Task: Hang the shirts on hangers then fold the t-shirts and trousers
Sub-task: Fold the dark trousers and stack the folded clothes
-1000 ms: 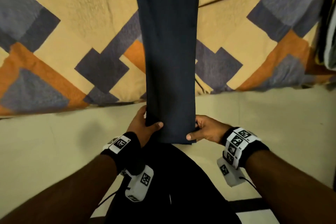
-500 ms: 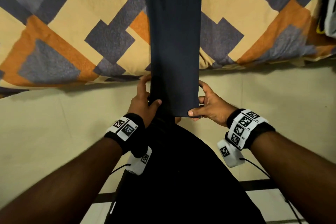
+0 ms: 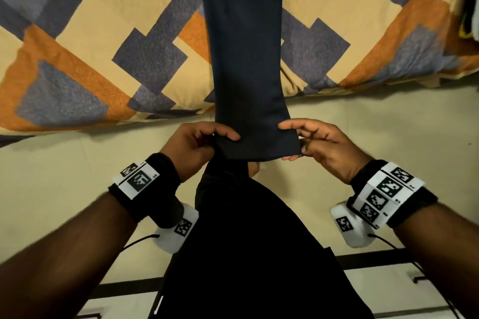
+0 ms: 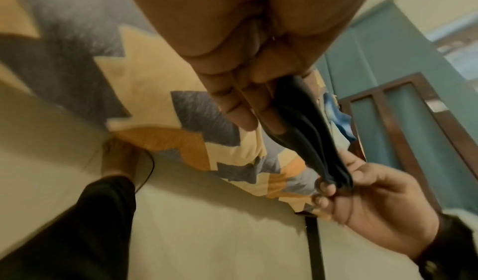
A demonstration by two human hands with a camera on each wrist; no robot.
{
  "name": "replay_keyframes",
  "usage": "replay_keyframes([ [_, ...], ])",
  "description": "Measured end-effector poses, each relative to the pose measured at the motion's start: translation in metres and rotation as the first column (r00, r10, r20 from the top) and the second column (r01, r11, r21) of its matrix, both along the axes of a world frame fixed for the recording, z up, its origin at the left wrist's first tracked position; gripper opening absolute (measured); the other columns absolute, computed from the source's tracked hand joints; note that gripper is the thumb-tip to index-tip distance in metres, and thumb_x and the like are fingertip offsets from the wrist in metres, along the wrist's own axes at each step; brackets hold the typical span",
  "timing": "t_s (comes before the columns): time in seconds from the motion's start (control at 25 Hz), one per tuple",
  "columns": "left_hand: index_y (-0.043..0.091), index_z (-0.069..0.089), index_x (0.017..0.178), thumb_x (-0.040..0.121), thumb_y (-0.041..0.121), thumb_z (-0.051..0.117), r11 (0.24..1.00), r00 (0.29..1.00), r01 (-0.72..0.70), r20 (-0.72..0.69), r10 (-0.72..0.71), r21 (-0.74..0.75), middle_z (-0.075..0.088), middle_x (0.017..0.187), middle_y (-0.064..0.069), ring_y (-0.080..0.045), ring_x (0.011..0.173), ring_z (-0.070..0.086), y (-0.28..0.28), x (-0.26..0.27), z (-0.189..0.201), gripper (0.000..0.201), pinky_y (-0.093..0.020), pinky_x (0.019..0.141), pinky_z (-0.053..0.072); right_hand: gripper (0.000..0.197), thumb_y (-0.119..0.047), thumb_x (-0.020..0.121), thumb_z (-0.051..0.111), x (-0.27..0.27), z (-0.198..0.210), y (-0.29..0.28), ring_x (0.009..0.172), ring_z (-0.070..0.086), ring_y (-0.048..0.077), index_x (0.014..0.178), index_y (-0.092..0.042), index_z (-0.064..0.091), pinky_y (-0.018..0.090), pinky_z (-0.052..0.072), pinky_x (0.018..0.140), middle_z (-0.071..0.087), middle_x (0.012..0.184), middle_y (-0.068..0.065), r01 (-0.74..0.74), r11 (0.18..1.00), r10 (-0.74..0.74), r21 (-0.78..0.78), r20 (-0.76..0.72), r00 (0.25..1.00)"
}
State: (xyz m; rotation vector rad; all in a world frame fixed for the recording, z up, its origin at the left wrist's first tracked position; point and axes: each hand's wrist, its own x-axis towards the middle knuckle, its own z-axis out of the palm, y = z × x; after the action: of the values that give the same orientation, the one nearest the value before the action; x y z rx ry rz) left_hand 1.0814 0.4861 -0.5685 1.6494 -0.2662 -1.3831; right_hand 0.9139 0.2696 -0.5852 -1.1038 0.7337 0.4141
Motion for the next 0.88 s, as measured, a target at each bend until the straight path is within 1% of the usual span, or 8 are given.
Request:
replay_keyframes([
  [0.12,0.021,0.065,0.106,0.073,-0.021,0.061,0.98,0.925,0.194,0.341,-0.166,-0.05,0.064,0.1,0.032,0.007,0.097,0.06,-0.017,0.029,-0.001,0.053,-0.008,0.084,0.045,0.061,0.022,0.074,0.049,0.038,0.006,-0.03,0.104,0.064,0.011,0.122,-0.015,0.056,0.018,0.048,0.084,0.069,0.113,-0.004,-0.106,0.992,0.113,-0.068,0.116,0.987],
  [0.2,0.02,0.067,0.106,0.074,-0.014,0.068,0.992,0.887,0.122,0.451,-0.096,-0.03,0.066,0.099,0.024,0.012,0.089,0.06,-0.034,0.056,-0.006,0.047,-0.004,0.079,0.043,0.059,0.027,0.079,0.052,0.073,0.004,-0.054,0.102,0.065,0.006,0.12,-0.014,0.057,0.017,0.048,0.085,0.071,0.107,-0.007,-0.138,0.984,0.151,-0.114,0.121,0.981],
  [0.36,0.014,0.075,0.093,0.074,0.015,0.073,1.0,0.751,-0.012,0.66,0.025,-0.025,0.064,0.081,0.0,0.002,0.071,0.056,-0.085,0.127,-0.023,0.019,-0.005,0.063,0.037,0.024,-0.012,0.085,0.069,0.152,-0.002,-0.096,0.075,0.059,-0.001,0.083,-0.036,0.073,0.017,0.047,0.075,0.066,0.078,-0.013,-0.037,0.892,0.114,-0.45,0.146,0.983],
  [0.48,0.018,0.07,0.095,0.079,0.022,0.073,0.988,0.81,-0.149,0.566,0.15,-0.049,0.055,0.096,0.006,-0.006,0.079,0.054,-0.138,0.192,-0.048,0.017,-0.014,0.071,0.046,0.013,-0.046,0.082,0.067,0.218,-0.021,-0.125,0.083,0.054,0.004,0.085,-0.033,0.066,0.022,0.046,0.075,0.055,0.087,-0.008,0.034,0.804,0.087,-0.594,0.175,0.981],
  [0.56,0.008,0.065,0.11,0.089,0.014,0.064,0.98,0.901,-0.197,0.401,0.167,0.035,0.061,0.105,0.001,-0.009,0.093,0.056,-0.172,0.232,-0.063,0.021,-0.012,0.08,0.047,0.014,-0.033,0.091,0.063,0.255,-0.043,-0.142,0.088,0.057,0.009,0.098,-0.021,0.065,0.034,0.05,0.083,0.063,0.097,0.006,0.1,0.851,-0.026,-0.516,0.149,0.988],
  [0.64,0.005,0.061,0.119,0.094,0.014,0.056,0.984,0.934,-0.107,0.353,0.05,0.143,0.061,0.109,0.0,-0.009,0.101,0.054,-0.196,0.263,-0.092,0.026,-0.004,0.075,0.039,0.009,-0.011,0.097,0.053,0.288,-0.068,-0.155,0.085,0.059,0.003,0.102,-0.011,0.06,0.027,0.051,0.081,0.066,0.099,0.009,0.101,0.901,-0.068,-0.421,0.092,0.993],
  [0.8,0.014,0.059,0.115,0.096,0.025,0.053,0.951,0.946,-0.222,0.283,0.158,0.214,0.064,0.103,-0.006,-0.033,0.101,0.063,-0.222,0.305,-0.137,0.023,-0.029,0.077,0.044,0.015,-0.014,0.099,0.05,0.342,-0.108,-0.184,0.107,0.061,0.013,0.103,-0.025,0.06,0.041,0.045,0.101,0.067,0.112,-0.001,0.022,0.892,-0.005,-0.451,0.039,0.999],
  [0.88,0.016,0.058,0.115,0.096,0.029,0.052,0.942,0.915,-0.294,0.331,0.229,0.162,0.065,0.107,-0.007,-0.029,0.098,0.063,-0.246,0.341,-0.135,0.023,-0.035,0.08,0.048,0.011,-0.017,0.099,0.05,0.387,-0.112,-0.214,0.109,0.06,0.016,0.103,-0.023,0.059,0.043,0.044,0.102,0.067,0.112,0.0,0.041,0.883,-0.006,-0.468,0.076,0.997],
])
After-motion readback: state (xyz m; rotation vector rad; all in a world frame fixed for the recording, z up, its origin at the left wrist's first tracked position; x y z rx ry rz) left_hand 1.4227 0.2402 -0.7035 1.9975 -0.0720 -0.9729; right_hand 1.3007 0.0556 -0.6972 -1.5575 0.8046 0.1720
